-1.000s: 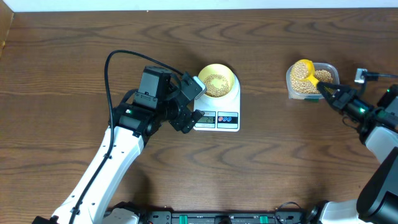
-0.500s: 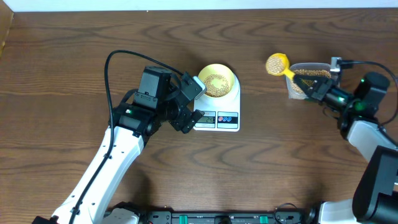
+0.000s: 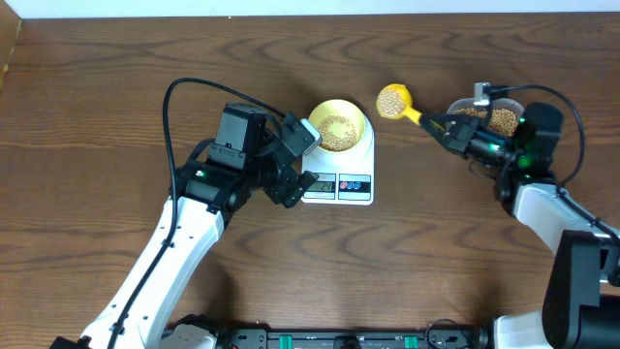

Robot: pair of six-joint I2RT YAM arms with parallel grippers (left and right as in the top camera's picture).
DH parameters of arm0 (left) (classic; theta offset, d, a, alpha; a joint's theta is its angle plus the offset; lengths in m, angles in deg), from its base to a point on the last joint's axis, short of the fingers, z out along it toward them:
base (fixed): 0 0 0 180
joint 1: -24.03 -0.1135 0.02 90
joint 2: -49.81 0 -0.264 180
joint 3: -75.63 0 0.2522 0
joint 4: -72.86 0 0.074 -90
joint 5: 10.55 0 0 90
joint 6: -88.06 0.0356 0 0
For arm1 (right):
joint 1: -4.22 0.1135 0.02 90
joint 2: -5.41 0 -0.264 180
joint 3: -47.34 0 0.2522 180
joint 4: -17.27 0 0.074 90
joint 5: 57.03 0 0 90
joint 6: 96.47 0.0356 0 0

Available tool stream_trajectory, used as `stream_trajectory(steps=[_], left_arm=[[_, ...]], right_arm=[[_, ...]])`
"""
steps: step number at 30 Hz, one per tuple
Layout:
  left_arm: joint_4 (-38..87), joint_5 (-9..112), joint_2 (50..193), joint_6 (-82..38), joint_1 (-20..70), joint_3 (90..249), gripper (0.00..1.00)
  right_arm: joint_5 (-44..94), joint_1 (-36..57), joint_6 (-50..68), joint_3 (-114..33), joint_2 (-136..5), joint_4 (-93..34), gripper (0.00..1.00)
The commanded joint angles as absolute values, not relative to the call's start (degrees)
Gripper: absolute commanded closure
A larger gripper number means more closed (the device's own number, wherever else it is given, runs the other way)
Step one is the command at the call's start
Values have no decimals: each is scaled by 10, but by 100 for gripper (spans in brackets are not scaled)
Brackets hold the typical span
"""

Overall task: Scoop item into bowl and weigh 50g on scale
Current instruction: 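Carry the filled scoop left over the yellow bowl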

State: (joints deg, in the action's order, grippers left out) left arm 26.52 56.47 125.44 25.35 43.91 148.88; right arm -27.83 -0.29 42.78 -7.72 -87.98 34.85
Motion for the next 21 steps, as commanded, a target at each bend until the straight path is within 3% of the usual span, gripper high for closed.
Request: stream_trajectory(steps=[1, 21], left_arm=[[265, 565, 1250, 261, 437, 1485, 16], [265, 565, 1250, 261, 437, 1485, 16]], right_arm=[[-262, 26, 432, -83, -887, 368, 99], [-163, 142, 400, -83, -887, 385, 99]])
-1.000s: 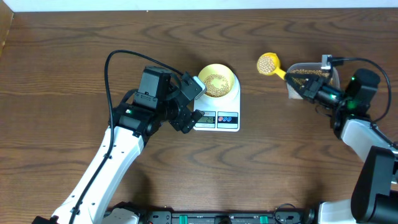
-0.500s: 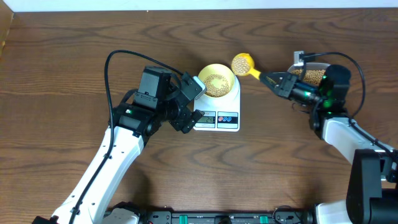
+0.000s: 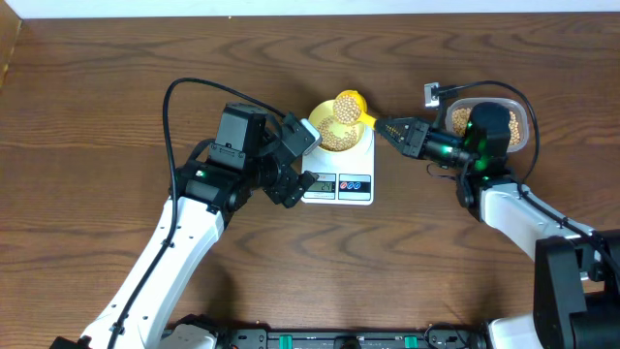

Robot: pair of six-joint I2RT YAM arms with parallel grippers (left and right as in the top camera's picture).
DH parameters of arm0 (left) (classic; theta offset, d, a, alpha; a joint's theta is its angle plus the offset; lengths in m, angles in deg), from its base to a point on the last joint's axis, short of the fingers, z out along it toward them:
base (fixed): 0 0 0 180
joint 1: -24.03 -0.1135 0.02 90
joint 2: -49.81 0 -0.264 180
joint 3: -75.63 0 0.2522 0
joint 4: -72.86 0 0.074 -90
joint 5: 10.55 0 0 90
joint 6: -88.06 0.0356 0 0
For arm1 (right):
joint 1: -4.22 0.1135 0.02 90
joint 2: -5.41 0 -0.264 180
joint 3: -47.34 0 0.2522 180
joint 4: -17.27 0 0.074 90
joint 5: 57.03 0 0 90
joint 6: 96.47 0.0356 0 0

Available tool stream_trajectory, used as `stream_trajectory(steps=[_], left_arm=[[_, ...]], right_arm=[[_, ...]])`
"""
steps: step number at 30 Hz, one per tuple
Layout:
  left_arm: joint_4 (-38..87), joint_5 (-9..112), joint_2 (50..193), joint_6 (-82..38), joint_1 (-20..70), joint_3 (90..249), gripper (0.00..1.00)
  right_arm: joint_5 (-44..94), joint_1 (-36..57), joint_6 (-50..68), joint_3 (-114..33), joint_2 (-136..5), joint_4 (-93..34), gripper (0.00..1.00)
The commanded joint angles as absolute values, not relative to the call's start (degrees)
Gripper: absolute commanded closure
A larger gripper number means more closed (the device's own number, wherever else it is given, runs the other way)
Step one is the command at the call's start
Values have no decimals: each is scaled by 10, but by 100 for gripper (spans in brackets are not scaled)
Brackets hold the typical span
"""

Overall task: Scoop item into bowl and weigh 50g on scale
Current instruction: 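Carry the filled scoop left over the yellow bowl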

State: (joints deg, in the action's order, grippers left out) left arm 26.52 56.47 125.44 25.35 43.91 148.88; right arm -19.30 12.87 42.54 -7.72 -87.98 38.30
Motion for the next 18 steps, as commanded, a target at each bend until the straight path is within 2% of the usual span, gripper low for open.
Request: stream_trajectory(steps=[1, 18], left_arm=[[265, 565, 1250, 261, 437, 1485, 16], [265, 565, 1250, 261, 437, 1485, 16]], right_arm=[[-155, 145, 397, -83, -887, 385, 99], [-121, 157, 330, -83, -887, 385, 99]])
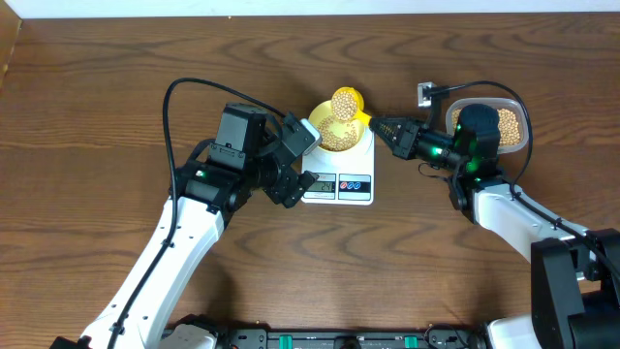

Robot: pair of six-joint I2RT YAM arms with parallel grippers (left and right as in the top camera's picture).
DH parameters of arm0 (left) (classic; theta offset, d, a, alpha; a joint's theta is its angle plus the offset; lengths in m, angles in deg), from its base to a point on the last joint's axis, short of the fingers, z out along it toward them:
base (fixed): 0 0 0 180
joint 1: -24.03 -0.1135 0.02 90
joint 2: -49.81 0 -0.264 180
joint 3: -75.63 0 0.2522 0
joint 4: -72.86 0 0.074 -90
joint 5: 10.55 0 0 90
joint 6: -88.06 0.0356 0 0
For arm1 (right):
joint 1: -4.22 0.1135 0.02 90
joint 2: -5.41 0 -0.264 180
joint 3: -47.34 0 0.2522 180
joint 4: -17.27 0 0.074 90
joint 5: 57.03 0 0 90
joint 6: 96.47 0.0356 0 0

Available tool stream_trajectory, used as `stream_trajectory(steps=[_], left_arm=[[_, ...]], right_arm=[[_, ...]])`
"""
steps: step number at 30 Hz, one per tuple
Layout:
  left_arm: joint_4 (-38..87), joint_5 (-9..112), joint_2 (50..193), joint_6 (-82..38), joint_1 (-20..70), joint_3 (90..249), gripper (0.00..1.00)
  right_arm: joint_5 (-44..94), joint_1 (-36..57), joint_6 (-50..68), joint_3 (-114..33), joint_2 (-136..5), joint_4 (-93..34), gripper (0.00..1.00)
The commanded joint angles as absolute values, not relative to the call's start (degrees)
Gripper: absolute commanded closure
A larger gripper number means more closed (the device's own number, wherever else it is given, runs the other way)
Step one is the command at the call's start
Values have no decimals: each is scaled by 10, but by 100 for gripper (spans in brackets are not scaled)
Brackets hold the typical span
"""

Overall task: Scoop item into bowl and weigh 50g on scale
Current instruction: 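Carry the filled scoop left over the yellow bowl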

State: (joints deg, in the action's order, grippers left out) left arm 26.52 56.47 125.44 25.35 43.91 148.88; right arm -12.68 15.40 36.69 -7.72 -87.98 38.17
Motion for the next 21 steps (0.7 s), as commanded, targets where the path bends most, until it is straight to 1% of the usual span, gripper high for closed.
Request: stream_trajectory(steps=[1, 21], left_arm=[[266, 565, 1250, 261, 437, 1485, 16], [265, 565, 1250, 261, 437, 1485, 16]], right_arm=[[-121, 157, 322, -83, -887, 384, 99], [-120, 160, 247, -82, -887, 369, 99]])
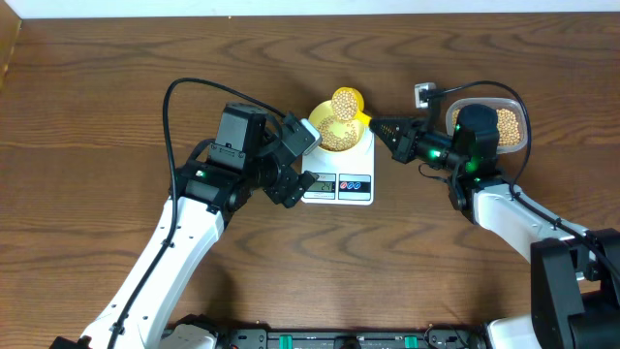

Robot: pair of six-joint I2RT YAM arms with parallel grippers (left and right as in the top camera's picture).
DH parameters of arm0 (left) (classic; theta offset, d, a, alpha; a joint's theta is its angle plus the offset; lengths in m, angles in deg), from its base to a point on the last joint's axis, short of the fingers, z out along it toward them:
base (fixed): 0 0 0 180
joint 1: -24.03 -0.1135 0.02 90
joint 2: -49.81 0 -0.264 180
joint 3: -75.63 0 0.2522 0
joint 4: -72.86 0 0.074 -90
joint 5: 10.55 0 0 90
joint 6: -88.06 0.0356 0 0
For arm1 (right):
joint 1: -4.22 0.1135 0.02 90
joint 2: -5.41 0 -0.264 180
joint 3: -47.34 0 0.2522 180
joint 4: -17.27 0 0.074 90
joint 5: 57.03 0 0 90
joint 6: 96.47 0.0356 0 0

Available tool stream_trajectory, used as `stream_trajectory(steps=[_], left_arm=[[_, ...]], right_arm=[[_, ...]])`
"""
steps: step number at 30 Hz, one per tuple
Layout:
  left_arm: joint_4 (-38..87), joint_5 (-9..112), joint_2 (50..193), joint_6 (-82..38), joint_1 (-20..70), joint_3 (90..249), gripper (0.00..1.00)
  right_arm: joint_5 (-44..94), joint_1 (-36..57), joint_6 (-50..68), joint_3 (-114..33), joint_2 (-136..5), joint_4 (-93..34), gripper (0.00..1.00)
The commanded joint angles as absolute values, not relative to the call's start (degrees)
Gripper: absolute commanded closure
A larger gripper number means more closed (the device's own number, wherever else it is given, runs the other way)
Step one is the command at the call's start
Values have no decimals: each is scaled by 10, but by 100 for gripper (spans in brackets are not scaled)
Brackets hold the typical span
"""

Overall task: Scoop item into bowl and weigh 50g on scale
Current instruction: 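Carry the filled scoop left over the yellow bowl, then tilt the scoop with the right gripper to pour soybeans into the bowl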

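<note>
A yellow bowl (338, 134) with tan beans stands on the white scale (340, 178). My left gripper (306, 136) is shut on the bowl's left rim. A yellow scoop (346, 102) heaped with beans hangs over the bowl's far edge, its handle running right into my right gripper (380, 126), which is shut on it. The scale's display (322, 186) is too small to read.
A clear tub of beans (505, 124) sits at the right, behind my right arm. A black cable loops from the left arm across the table at the back left.
My right gripper held the heaped scoop between the tub and the scale. Then the scoop was over the bowl's right rim, then over its far edge, where it stays. My left gripper held the bowl's rim throughout.
</note>
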State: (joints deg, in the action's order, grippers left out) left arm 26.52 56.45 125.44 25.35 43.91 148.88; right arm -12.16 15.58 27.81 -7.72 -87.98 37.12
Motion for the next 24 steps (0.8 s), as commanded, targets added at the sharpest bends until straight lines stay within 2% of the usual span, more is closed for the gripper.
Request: stream_trajectory(steps=[1, 24], left_arm=[[265, 565, 1250, 261, 437, 1485, 16], [265, 565, 1250, 261, 437, 1485, 16]], right_arm=[[-120, 160, 238, -82, -887, 366, 99], [-119, 160, 135, -82, -887, 354, 99]])
